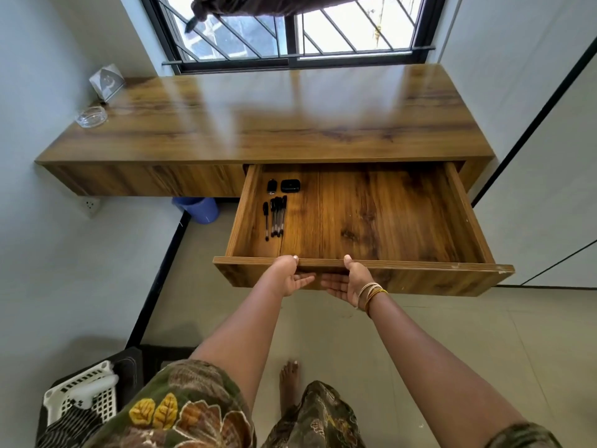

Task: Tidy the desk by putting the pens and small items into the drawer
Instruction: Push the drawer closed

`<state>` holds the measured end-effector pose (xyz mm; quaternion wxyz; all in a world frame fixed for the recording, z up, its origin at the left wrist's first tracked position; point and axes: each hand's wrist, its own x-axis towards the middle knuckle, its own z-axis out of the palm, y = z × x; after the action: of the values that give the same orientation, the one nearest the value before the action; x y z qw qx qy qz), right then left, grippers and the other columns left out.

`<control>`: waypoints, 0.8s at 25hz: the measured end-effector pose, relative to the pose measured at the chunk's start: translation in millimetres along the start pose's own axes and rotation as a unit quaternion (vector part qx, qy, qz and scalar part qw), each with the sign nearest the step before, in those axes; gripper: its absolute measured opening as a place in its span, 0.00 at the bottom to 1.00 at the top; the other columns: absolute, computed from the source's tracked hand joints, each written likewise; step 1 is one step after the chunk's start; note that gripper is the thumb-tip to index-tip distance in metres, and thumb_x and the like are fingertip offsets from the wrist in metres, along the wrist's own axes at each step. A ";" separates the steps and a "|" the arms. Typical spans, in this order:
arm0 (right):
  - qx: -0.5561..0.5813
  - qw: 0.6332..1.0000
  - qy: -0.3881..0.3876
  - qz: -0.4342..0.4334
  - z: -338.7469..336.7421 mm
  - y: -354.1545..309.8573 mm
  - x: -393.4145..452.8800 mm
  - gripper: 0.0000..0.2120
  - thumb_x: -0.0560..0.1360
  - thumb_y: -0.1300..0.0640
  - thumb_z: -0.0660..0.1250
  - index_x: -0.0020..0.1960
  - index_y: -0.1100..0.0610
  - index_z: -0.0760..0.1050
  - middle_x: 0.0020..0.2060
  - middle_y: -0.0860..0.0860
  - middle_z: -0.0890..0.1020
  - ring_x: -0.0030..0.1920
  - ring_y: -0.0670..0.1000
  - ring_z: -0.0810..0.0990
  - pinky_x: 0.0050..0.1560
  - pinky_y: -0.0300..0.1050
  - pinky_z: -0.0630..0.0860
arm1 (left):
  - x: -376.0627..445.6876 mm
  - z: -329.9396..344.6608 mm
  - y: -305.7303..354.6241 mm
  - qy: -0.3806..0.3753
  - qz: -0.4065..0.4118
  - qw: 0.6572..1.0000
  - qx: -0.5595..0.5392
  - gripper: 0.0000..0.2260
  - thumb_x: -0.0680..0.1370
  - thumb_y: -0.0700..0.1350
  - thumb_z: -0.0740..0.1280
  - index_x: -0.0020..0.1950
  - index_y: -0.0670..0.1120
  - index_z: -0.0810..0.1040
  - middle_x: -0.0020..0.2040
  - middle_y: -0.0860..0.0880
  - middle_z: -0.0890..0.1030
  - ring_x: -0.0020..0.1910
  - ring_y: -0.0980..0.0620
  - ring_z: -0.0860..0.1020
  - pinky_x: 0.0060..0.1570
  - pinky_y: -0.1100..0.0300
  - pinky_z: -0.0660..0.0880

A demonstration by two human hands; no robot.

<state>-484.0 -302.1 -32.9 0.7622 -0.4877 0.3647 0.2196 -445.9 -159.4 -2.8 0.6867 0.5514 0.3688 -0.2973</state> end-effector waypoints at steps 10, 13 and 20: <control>-0.032 0.997 0.053 -0.036 20.5 -84.3 78.7 0.22 0.82 0.43 0.50 0.64 0.58 0.68 0.45 0.58 0.85 0.41 0.56 0.84 0.42 0.48 0.78 | 66.5 38.2 90.0 -0.011 -0.008 1.000 -0.012 0.16 0.82 0.41 0.61 0.69 0.39 0.65 0.62 0.34 0.75 0.54 0.40 0.81 0.49 0.52 0.81; -0.028 0.994 0.077 -0.068 33.1 -113.0 102.4 0.19 0.83 0.44 0.50 0.56 0.59 0.70 0.46 0.61 0.83 0.39 0.56 0.83 0.40 0.47 0.78 | 89.9 52.6 118.5 -0.017 0.014 1.000 -0.002 0.15 0.82 0.43 0.60 0.67 0.39 0.67 0.62 0.36 0.75 0.54 0.41 0.82 0.46 0.53 0.80; -0.016 0.990 0.101 -0.096 51.4 -173.5 149.6 0.21 0.83 0.46 0.52 0.58 0.62 0.72 0.45 0.62 0.83 0.37 0.56 0.82 0.43 0.49 0.78 | 136.0 78.1 182.2 -0.057 0.003 0.998 -0.007 0.13 0.83 0.44 0.59 0.51 0.34 0.74 0.44 0.39 0.81 0.39 0.47 0.82 0.26 0.61 0.80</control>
<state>-251.2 -333.0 -33.6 0.7308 -0.5524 0.3881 0.1010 -208.6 -196.8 -8.9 0.7114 0.5298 0.3293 -0.3237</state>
